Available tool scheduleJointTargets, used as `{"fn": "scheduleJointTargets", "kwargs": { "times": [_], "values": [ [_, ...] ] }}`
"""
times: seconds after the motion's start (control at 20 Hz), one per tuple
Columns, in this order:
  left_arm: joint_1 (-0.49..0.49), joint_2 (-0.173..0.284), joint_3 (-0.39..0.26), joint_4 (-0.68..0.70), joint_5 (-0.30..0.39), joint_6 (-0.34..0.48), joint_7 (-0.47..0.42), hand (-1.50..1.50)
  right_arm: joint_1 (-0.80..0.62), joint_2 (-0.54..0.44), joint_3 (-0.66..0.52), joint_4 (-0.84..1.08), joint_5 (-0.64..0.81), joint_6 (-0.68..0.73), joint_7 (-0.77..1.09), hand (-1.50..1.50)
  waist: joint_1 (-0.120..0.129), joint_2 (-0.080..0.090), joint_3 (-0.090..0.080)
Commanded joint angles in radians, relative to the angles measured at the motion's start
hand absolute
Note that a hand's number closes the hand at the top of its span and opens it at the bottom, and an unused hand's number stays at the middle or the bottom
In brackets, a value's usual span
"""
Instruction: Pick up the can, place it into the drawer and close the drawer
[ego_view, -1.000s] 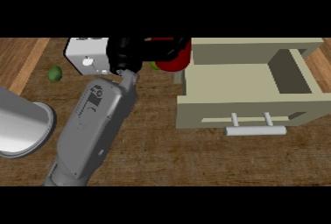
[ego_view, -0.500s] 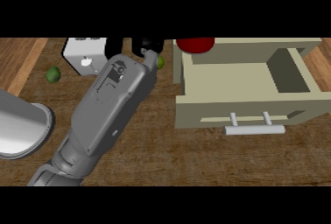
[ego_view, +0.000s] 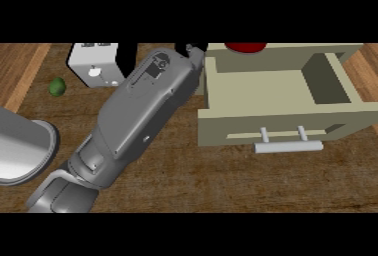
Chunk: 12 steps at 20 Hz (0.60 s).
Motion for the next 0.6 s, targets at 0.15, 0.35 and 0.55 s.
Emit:
{"fn": "scheduleJointTargets", "kwargs": {
  "times": [0.15,0.35,0.55],
  "values": [
    [0.005,0.000,-0.113,0.086,0.144,0.023,-0.108,1.50,0.041,0.016,-0.016,-0.036,-0.045,0.032,-0.008,-1.50,-0.023,0.001,0.000],
    [-0.095,0.000,-0.167,0.158,0.212,0.079,-0.086,1.50,-0.025,0.005,0.012,-0.011,0.006,-0.009,0.019,-1.50,-0.024,0.005,0.001],
    [-0.104,0.000,-0.229,0.162,0.266,0.110,-0.093,1.50,-0.018,-0.004,-0.009,0.042,0.003,0.031,-0.033,-1.50,-0.025,0.003,0.001]
  ]
}}
